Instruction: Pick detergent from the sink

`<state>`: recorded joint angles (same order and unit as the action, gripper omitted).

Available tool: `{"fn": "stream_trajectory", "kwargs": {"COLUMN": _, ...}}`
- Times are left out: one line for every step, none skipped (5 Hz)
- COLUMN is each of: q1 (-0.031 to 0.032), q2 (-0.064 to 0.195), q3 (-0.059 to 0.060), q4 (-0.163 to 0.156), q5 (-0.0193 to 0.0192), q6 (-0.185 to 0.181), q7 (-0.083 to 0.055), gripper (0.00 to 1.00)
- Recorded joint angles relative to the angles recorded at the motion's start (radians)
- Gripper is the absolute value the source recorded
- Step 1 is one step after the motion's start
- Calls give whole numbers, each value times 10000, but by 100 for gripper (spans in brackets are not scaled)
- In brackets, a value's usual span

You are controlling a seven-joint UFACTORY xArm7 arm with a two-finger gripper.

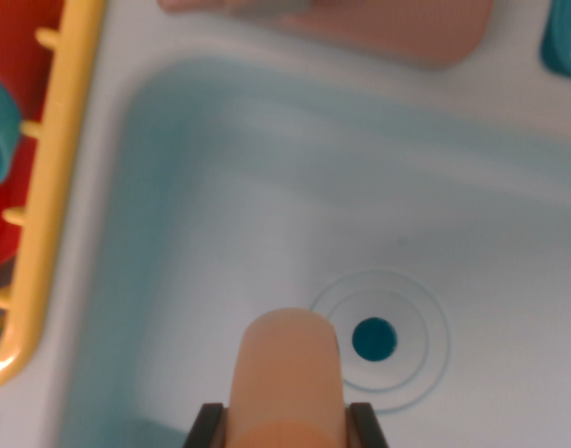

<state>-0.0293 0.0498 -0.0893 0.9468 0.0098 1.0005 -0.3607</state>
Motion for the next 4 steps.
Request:
{"fn": "stream_trajectory", "kwargs": {"q1": 0, "q2": 0, "q3": 0, "q4": 0, "q5": 0, "q6": 0, "q7": 0, "gripper": 100}}
{"fn": "stream_trajectory", "kwargs": {"q1": 2, "q2": -109, "q3": 2, "q4": 297, "q5": -11, "q6": 406, "q7": 10, "gripper": 100}}
{"fn": "stream_trajectory", "kwargs": {"q1": 2, "q2": -109, "q3": 2, "q4": 297, "q5": -11, "q6": 406, "q7": 10, "gripper": 100}}
{"fn": "stream_trajectory", "kwargs": {"q1": 4, "q2": -228, "q3": 4, "q4": 620, "q5": -23, "q6": 847, "q7": 20, "gripper": 100}}
